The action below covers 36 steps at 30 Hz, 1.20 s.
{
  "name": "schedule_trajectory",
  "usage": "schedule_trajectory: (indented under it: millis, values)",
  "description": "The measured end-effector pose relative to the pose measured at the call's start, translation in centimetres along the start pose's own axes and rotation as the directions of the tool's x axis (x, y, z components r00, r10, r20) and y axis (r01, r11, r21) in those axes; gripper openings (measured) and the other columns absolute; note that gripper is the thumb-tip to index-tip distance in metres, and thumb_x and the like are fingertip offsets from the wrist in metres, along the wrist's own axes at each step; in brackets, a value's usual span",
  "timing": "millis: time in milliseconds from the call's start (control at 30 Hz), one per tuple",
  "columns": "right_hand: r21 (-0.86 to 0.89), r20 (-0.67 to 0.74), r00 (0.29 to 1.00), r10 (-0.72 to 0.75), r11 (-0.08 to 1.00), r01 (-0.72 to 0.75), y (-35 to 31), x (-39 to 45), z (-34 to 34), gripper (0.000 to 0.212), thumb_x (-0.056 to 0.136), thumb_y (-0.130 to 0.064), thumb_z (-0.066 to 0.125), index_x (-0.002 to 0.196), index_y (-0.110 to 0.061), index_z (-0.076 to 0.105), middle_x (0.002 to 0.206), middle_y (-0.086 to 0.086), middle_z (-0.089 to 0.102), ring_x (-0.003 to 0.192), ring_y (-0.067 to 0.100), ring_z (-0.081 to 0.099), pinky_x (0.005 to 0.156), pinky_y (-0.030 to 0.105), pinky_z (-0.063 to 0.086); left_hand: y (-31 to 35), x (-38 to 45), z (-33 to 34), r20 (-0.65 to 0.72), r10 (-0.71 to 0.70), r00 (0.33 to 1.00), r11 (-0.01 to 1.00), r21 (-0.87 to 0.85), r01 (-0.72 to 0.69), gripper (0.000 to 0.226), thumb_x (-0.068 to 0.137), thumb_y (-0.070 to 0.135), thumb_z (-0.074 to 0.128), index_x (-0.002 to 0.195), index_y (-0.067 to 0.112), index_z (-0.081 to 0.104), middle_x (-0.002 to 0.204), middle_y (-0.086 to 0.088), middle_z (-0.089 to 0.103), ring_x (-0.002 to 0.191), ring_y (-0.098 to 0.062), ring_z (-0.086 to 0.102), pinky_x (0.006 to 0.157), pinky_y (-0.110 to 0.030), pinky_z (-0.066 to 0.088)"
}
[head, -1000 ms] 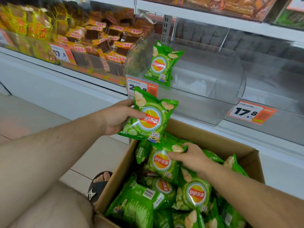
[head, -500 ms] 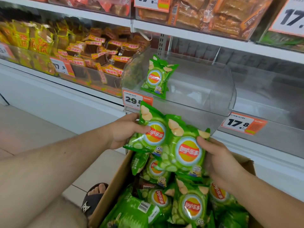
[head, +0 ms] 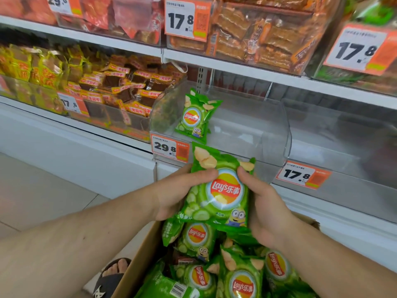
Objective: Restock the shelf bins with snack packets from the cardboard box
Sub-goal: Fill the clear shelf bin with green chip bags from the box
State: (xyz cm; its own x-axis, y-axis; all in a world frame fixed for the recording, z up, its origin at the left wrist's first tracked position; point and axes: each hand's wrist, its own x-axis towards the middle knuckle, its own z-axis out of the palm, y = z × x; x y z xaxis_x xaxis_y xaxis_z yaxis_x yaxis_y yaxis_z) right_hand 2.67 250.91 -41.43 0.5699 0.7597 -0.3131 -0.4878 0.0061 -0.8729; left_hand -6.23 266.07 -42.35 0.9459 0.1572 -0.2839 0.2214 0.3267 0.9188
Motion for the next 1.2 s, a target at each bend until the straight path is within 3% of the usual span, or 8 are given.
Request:
schedule_trajectory:
  millis: [200, 300, 367, 467, 567, 800, 1033, 1200]
  values:
    - [-0.118, 0.117, 0.988, 0.105, 0.989, -0.092, -2.3, 0.0, 1.1, 0.026, 0.065, -0.027, 0.067, 0.081, -0.011, 0.081, 0.096, 0.017, 0.075, 0.076, 0.027, 0.074, 0.066, 0.037, 0.062, 2.3, -0.9, -0.2, 0.013, -0.005, 1.0, 1.0, 0.011, 0.005, 0.036, 0.072, 0.045, 0.068, 0.1, 0.021, 0.072, 0.097, -0.002, 0.077, 0.084, -0.016, 0.074, 0.072, -0.03, 0.061]
    - [-0.133, 0.132, 0.991, 0.002, 0.991, 0.016, -5.4, 0.9, 1.8, 0.028, 0.066, -0.028, 0.065, 0.081, -0.011, 0.081, 0.093, 0.015, 0.076, 0.075, 0.026, 0.074, 0.068, 0.038, 0.062, 4.5, -0.4, -0.9, -0.218, 0.154, 0.964, 0.984, 0.12, -0.13, 0.041, 0.082, 0.05, 0.059, 0.107, 0.018, 0.07, 0.095, 0.007, 0.071, 0.085, -0.011, 0.066, 0.081, -0.03, 0.049]
    - [-0.144, 0.137, 0.985, -0.104, 0.982, 0.124, -7.9, 1.9, 2.2, 0.029, 0.07, -0.031, 0.064, 0.084, -0.013, 0.081, 0.096, 0.013, 0.076, 0.079, 0.025, 0.075, 0.07, 0.038, 0.062, 5.0, 0.7, -2.9, -0.415, 0.425, 0.805, 0.875, 0.415, -0.248, 0.033, 0.09, 0.045, 0.061, 0.111, 0.019, 0.064, 0.105, 0.003, 0.061, 0.09, -0.005, 0.059, 0.086, -0.028, 0.04]
    - [-0.25, 0.117, 0.965, -0.234, 0.934, 0.256, -10.9, 4.6, 3.1, 0.037, 0.07, -0.033, 0.066, 0.1, -0.014, 0.078, 0.102, 0.01, 0.076, 0.088, 0.023, 0.074, 0.078, 0.037, 0.061, 3.7, 2.2, -6.4, -0.393, 0.689, 0.608, 0.529, 0.847, -0.052, 0.051, 0.07, 0.039, 0.054, 0.117, 0.024, 0.067, 0.124, -0.007, 0.049, 0.119, -0.02, 0.043, 0.098, -0.024, 0.027]
    - [-0.397, 0.037, 0.954, -0.296, 0.872, 0.286, -12.1, 9.0, 3.7, 0.056, 0.067, -0.039, 0.075, 0.12, -0.018, 0.069, 0.108, 0.005, 0.075, 0.098, 0.023, 0.072, 0.085, 0.039, 0.058, 2.4, 3.3, -7.9, -0.384, 0.677, 0.628, 0.456, 0.889, 0.052, 0.063, 0.068, 0.03, 0.047, 0.128, 0.024, 0.064, 0.144, -0.019, 0.036, 0.136, -0.038, 0.025, 0.111, -0.039, 0.02]
    - [-0.533, -0.056, 0.975, -0.217, 0.832, 0.155, -9.2, 17.6, 5.5, 0.028, 0.083, -0.023, 0.076, 0.109, -0.019, 0.065, 0.093, 0.001, 0.074, 0.06, 0.007, 0.071, 0.043, 0.018, 0.051, 0.9, 4.6, -7.8, -0.327, 0.541, 0.775, 0.404, 0.909, 0.102, 0.068, 0.086, 0.019, 0.064, 0.146, 0.038, 0.037, 0.162, -0.003, -0.003, 0.149, -0.029, -0.011, 0.119, -0.042, 0.011]
    - [-0.649, -0.022, 0.924, -0.381, 0.709, 0.276, -5.4, 22.2, 5.0, 0.146, 0.049, -0.033, 0.098, 0.154, -0.029, -0.004, 0.138, 0.001, 0.054, 0.123, 0.019, 0.056, 0.103, 0.048, 0.048, 1.1, 4.7, -8.1, -0.3, 0.533, 0.791, 0.446, 0.894, 0.038, 0.07, 0.084, 0.018, 0.064, 0.145, 0.038, 0.036, 0.159, 0.002, 0.002, 0.15, -0.028, -0.011, 0.121, -0.041, 0.008]
    - [-0.748, -0.143, 0.942, -0.303, 0.656, 0.098, -4.8, 21.6, 4.4, 0.144, 0.058, -0.035, 0.094, 0.155, -0.014, -0.011, 0.141, -0.003, 0.046, 0.129, 0.013, 0.046, 0.109, 0.035, 0.04, 1.2, 4.4, -8.1, -0.303, 0.522, 0.798, 0.483, 0.876, 0.017, 0.069, 0.083, 0.017, 0.064, 0.142, 0.041, 0.038, 0.157, 0.004, 0.005, 0.149, -0.027, -0.009, 0.121, -0.042, 0.013]
